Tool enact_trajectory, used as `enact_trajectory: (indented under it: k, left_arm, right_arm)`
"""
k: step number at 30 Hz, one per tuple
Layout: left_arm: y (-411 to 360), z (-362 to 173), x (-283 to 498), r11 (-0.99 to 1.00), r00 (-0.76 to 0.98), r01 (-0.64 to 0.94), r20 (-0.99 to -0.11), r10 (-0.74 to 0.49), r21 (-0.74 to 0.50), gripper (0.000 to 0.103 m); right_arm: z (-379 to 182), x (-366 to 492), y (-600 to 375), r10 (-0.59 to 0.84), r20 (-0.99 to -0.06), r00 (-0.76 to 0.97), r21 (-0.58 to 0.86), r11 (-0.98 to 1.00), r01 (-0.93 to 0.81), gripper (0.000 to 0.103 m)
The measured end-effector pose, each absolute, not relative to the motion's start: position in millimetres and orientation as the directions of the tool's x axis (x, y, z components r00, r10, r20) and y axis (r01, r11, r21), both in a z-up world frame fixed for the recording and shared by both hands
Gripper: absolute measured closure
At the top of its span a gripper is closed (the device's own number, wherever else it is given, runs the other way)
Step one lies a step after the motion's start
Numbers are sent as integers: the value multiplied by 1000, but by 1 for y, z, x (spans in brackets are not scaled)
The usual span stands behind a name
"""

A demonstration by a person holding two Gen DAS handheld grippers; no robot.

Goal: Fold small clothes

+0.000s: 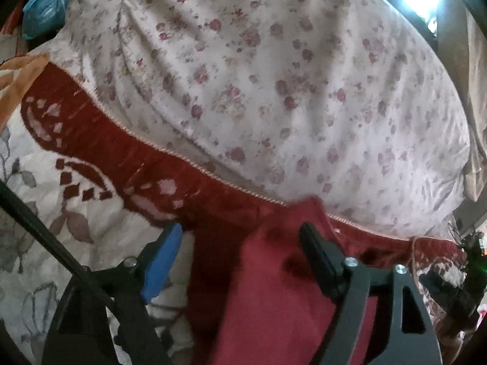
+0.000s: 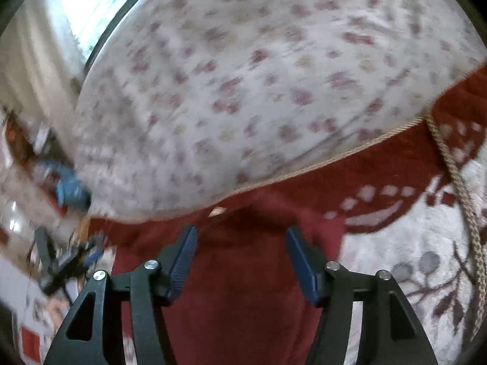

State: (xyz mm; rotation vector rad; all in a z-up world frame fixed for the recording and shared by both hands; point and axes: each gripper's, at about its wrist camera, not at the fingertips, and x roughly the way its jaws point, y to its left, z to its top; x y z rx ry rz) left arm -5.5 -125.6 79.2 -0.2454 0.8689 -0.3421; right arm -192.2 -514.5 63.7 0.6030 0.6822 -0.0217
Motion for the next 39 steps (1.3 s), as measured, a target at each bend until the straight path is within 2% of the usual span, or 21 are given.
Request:
enact_trajectory:
  k: [3, 8, 12, 15, 19, 24, 25, 27, 28, 32, 34, 36, 39]
  left_arm:
    - [-133, 63, 0, 945, 572, 173, -753, -325, -276, 25]
    - [-143, 19, 12, 974, 486, 159, -846, -217, -159, 25]
    - [-141, 11, 17, 975, 486, 147, -847, -215, -164, 19]
    - [-136, 10, 17, 974, 482, 139, -847, -226, -180, 19]
    - [-135, 24, 8, 973, 515, 147, -826, -228, -177, 19]
    - [-137, 48, -16, 962, 553, 194, -789, -268, -191, 19]
    - [-136, 50, -21, 961, 554, 199, -787, -271, -192, 19]
    - [-136, 54, -34, 962, 540, 203, -799, -264, -180, 19]
    - [-136, 55, -40, 964, 526, 209, -811, -255, -167, 19]
    - [-123, 63, -66, 970, 521, 205, -824, -224, -134, 19]
    - [-116, 59, -77, 975, 530, 198, -826, -195, -103, 19]
    - [-115, 48, -80, 978, 524, 196, -836, -164, -70, 19]
    - [-112, 26, -75, 977, 467, 187, -867, -177, -99, 19]
  right_arm:
    - [53, -167, -486, 143, -707, 692, 372, 908, 193, 40]
    - [13, -105, -499, 79, -795, 602, 305, 909, 283, 42]
    - [-6, -82, -518, 48, -799, 599, 314, 884, 347, 42]
    - [2, -89, -522, 65, -788, 612, 333, 881, 335, 42]
    - [41, -140, -521, 70, -744, 664, 361, 879, 311, 39]
    - [53, -203, -500, 26, -785, 619, 256, 923, 287, 39]
    - [47, -209, -494, 21, -801, 598, 230, 933, 275, 42]
    - [26, -212, -481, -36, -856, 516, 120, 957, 265, 65]
    - [17, -214, -479, -68, -869, 490, 78, 960, 271, 65]
    - [35, -222, -482, -83, -858, 507, 97, 943, 319, 65]
    - [59, -222, -472, -58, -814, 577, 146, 943, 300, 62]
    - [76, -207, -451, 21, -782, 624, 201, 955, 220, 55]
    - [80, -174, -413, 160, -756, 634, 274, 958, 86, 55]
